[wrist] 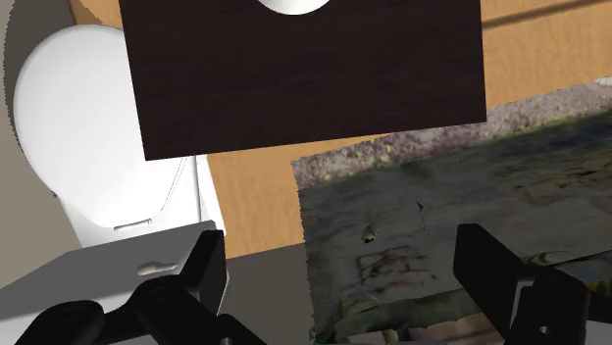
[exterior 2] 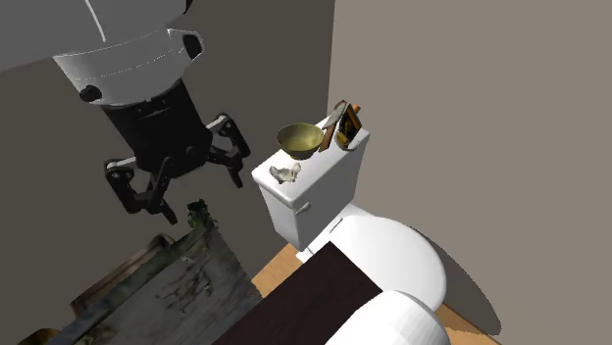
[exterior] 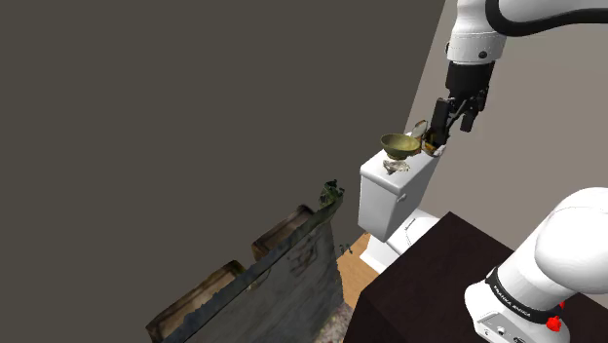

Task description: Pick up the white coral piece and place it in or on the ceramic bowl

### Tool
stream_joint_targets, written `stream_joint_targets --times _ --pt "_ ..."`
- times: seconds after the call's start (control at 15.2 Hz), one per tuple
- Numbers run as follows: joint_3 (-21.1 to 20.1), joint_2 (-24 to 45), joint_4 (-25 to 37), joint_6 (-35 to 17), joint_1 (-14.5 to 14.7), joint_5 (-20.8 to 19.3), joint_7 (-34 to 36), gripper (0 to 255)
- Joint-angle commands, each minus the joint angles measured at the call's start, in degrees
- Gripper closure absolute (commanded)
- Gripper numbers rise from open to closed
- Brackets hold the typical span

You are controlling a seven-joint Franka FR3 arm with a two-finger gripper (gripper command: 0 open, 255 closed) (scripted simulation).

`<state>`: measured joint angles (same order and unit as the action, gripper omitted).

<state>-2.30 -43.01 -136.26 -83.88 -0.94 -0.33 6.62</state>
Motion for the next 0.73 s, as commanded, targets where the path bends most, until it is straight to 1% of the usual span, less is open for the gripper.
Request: stream_joint_targets --times 0.0,0.33,0.66 --pt "0.0 0.0 0.0 0.0 0.0 0.0 0.0 0" --pt "3.9 4.5 -3.7 -8.3 -1.6 -3.3 -4.5 0" --pt "7.7 11.1 -5.4 -16.8 -3.3 -6.2 -8.7 0"
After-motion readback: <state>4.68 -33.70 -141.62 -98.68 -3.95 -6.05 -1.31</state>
